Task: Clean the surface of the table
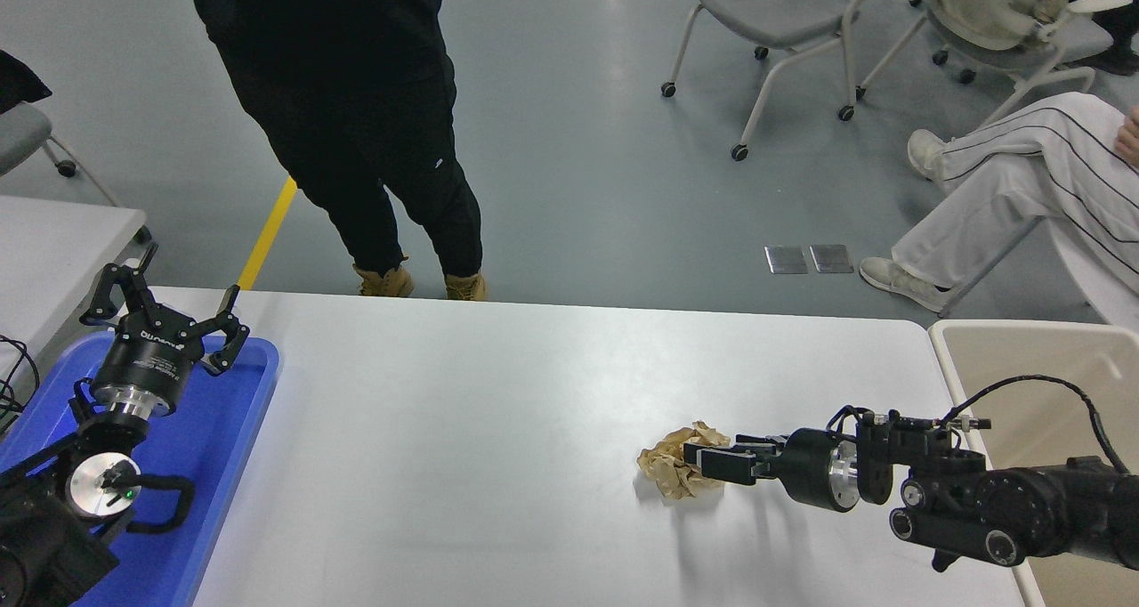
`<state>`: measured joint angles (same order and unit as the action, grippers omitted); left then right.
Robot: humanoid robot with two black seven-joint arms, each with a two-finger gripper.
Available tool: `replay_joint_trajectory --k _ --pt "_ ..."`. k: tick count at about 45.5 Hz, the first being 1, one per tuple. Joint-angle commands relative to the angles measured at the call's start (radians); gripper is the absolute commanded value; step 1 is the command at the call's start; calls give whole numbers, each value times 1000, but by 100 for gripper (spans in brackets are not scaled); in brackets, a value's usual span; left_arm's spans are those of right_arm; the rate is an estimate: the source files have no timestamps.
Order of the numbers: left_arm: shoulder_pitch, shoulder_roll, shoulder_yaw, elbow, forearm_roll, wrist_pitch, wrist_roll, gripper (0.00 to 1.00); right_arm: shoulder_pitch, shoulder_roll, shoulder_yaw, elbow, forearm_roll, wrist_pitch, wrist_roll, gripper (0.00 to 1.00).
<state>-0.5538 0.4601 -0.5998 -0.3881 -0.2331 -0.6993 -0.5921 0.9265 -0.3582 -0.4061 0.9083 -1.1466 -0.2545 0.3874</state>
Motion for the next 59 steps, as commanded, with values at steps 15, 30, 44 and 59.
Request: replay_joint_trajectory --k 15,30,44,59 --pt "0 0 0 0 0 0 0 100 6 94 -65 -105 -153 -106 14 100" --pt "0 0 0 0 0 0 0 100 0 108 -138 -138 -174 -120 41 87" --pt "0 0 0 0 0 0 0 100 26 124 -140 -177 -171 -115 108 12" --pt "0 0 0 0 0 0 0 100 49 110 -137 -177 -160 -109 117 0"
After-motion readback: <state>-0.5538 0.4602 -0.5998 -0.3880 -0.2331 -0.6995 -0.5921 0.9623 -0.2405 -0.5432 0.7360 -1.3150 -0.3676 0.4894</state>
